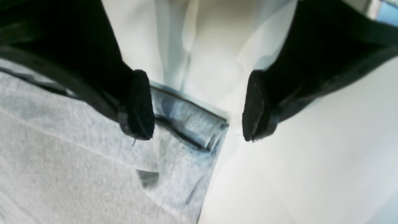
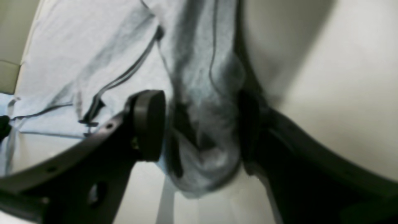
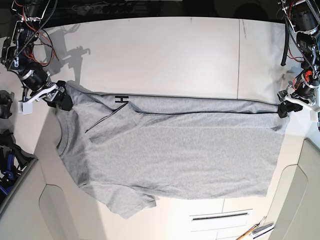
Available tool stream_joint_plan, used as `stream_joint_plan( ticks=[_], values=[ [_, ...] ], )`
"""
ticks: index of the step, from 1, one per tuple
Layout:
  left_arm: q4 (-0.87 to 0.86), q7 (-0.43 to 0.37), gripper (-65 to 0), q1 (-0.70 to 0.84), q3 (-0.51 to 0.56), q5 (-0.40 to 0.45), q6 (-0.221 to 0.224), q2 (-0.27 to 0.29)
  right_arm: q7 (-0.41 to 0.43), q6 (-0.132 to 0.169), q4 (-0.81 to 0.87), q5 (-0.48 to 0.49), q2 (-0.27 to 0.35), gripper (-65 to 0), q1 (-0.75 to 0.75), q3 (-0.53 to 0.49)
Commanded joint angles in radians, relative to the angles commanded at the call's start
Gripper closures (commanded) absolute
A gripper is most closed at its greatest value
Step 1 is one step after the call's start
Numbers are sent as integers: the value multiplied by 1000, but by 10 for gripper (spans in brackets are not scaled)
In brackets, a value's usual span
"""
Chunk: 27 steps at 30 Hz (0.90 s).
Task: Fold the T-shirt properly
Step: 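Lift the shoulder edge and drag it across the shirt toward the hem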
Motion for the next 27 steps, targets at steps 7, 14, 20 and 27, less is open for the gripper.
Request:
stream_joint_plan(
  ticks=[7, 14, 20, 27],
  values=[
    [0, -13, -475, -3, 83, -26, 0, 10, 22, 0, 0, 10, 0, -360, 13, -128],
    [0, -34, -110, -36, 85, 10, 0, 27, 74, 0, 0, -58, 1, 0, 19, -135],
    [2, -48, 0, -34, 85, 10, -65, 21, 60, 11, 6, -54, 2, 0, 16, -135],
    [117, 83, 0, 61, 29, -92, -65, 3, 6, 21, 138, -53, 5, 0, -75, -124]
  ],
)
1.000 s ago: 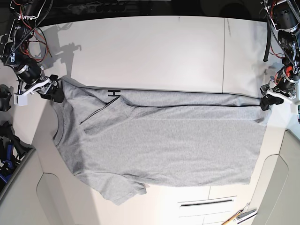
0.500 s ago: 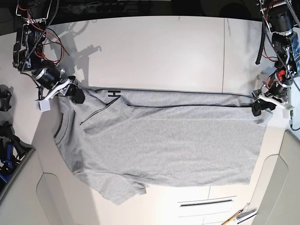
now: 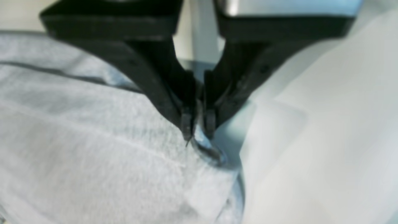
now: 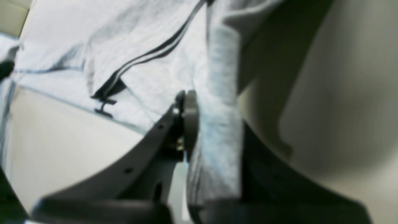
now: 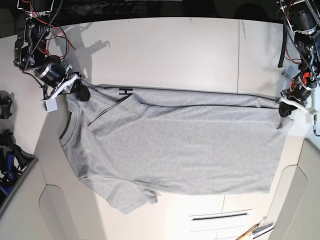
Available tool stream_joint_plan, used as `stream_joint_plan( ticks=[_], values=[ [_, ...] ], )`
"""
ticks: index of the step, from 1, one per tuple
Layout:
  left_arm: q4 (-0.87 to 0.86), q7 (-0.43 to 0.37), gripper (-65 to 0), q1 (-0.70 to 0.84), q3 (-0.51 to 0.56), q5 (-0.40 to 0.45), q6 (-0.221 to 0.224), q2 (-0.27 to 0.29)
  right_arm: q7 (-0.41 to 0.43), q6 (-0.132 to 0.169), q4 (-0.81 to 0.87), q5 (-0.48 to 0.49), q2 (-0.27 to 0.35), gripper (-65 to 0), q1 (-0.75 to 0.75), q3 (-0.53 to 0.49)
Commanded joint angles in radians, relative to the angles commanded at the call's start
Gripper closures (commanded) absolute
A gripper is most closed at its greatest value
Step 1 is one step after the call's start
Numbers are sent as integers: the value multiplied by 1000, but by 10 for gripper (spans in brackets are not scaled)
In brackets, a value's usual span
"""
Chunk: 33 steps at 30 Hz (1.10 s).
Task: Fold the T-shirt properly
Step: 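Lift the shoulder edge and drag it across the shirt toward the hem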
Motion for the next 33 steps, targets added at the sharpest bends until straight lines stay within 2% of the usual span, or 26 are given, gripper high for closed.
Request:
stream_joint_plan(
  ticks=[8, 16, 21, 24, 31, 32, 33],
  values=[
    [309, 16, 0, 301, -27, -88, 0, -1, -56, 0, 246, 9, 14, 0, -195, 18],
    [463, 19, 0, 534, -74, -156, 0, 2, -64, -1, 303, 35, 148, 0, -344, 48],
    [467, 38, 0, 565, -75, -201, 0, 50, -101, 0, 303, 101, 164, 0, -366, 129],
    [467, 57, 0, 578, -75, -230, 0, 72, -113, -1, 303, 105, 164, 0, -366, 172],
    [467, 59, 0, 589, -75, -246, 0, 82, -196, -9, 303, 105, 161, 0, -366, 177],
    [467, 67, -33, 589, -75, -257, 0, 82, -204, -14, 303, 105, 161, -81, -366, 177],
    [467, 76, -97, 589, -75, -267, 0, 82, -205, -14, 303, 105, 161, -170, -367, 177]
  ],
)
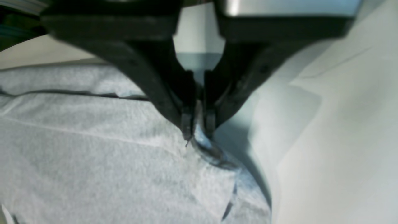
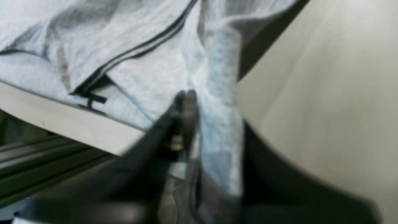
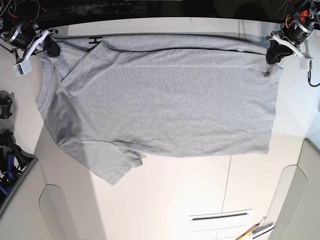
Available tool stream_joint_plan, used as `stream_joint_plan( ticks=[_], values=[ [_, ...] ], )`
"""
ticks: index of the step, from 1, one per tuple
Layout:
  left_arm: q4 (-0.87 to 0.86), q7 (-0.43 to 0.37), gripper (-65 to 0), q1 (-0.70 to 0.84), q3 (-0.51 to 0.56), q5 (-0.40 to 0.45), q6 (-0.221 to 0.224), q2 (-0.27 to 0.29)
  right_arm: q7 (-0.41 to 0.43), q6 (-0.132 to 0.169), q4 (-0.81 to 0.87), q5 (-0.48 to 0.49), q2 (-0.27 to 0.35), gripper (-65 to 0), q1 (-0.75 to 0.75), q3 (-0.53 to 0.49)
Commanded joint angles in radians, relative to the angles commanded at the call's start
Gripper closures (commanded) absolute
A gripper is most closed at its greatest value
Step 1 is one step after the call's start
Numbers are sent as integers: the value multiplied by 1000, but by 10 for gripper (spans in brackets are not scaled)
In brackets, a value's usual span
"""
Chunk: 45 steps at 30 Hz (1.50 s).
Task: Fold the T-shirt properly
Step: 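Lift the shoulder edge and drag it across the shirt toward the hem, then release and regrasp the shirt's side edge with both grippers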
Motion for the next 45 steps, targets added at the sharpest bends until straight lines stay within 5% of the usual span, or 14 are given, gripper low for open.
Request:
stream_joint_plan(
  ticks=[1, 3, 9, 16, 22, 25, 29, 32, 36, 41, 45],
  values=[
    [0, 1, -152, 0, 0, -7, 0, 0, 1, -1, 0, 1, 0, -240, 0, 0],
    [0, 4, -202, 0, 0, -19, 0, 0, 1, -1, 0, 34, 0, -280, 1, 4],
    [0, 3, -203, -1, -65, -27, 0, 0, 5, 0, 0, 86, 0, -280, 13, 122],
    [0, 3, -206, -1, -247, -148, 0, -8, 77, -1, 0, 73, 0, -280, 126, 296],
    [0, 3, -320, -2, -248, -139, 0, -8, 123, -8, -12, 22, 0, -280, 284, 291],
    [0, 3, -324, -27, -248, -138, 0, -10, 167, -9, -81, -16, 0, -280, 371, 269],
    [0, 4, -450, -107, -248, -80, 0, -51, 178, -12, -275, -40, 8, -280, 516, 197],
    [-1, 4, -451, -182, -238, -37, 0, -88, 216, -11, -453, -75, 15, -281, 634, 116],
    [-39, -6, -451, -319, -131, 83, 22, -131, 337, -12, -687, -148, 13, -388, 780, -19],
    [-287, -105, -451, -548, 71, 231, 60, -184, 383, -12, -873, -197, 11, -407, 892, -155],
    [-571, -114, -451, -777, 193, 262, 59, -200, 381, -12, -887, -200, 8, -407, 889, -177]
  ],
)
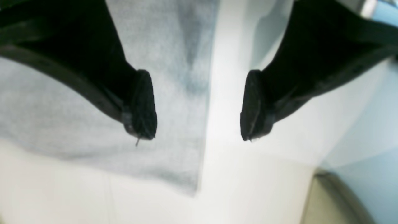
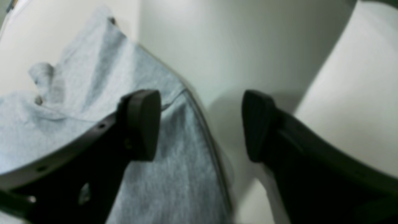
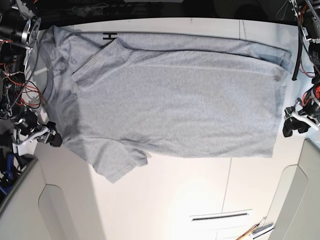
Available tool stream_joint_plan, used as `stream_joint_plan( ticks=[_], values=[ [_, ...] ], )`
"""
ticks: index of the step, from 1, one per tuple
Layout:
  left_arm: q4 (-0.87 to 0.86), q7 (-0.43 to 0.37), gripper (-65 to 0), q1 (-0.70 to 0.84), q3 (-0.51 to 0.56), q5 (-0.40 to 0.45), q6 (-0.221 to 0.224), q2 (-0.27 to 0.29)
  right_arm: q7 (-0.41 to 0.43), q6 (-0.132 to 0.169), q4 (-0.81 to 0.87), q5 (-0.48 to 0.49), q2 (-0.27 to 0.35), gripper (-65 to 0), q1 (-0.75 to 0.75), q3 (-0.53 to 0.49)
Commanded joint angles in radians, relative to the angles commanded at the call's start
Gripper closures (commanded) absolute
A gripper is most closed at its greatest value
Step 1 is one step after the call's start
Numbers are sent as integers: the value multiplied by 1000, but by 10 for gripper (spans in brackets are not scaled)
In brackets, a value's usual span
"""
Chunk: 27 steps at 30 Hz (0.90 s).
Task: Fold the T-shirt properly
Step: 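Release and regrasp the shirt's side edge with both grippers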
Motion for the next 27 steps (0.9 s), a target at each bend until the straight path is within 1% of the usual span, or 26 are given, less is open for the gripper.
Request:
stream_joint_plan(
  ticks=[4, 7, 9, 12, 17, 22, 27],
  values=[
    [-239, -24, -451, -176, 104, 42, 0, 1, -24, 0, 0, -6, -3, -407, -5, 0],
    [-360, -35, -451, -249, 173, 47, 0, 3, -32, 0, 0, -6, -8, -407, -5, 0],
    [-415, -48, -451, -275, 196, 48, 0, 11, -32, 0, 0, -5, -12, -407, -5, 0],
    [-449, -79, -451, -277, 201, 63, 0, 32, -41, 1, 0, 1, -27, -407, -5, 0],
    [-454, -79, -451, -278, 201, 62, 0, 68, -48, 5, 0, 9, -69, -407, -5, 0],
    [-454, -86, -451, -277, 201, 63, 0, 103, -90, 5, 0, 9, -113, -407, -5, 0],
    [-454, -86, -450, -277, 201, 62, 0, 116, -125, 12, 0, 10, -125, -405, -5, 0]
  ],
)
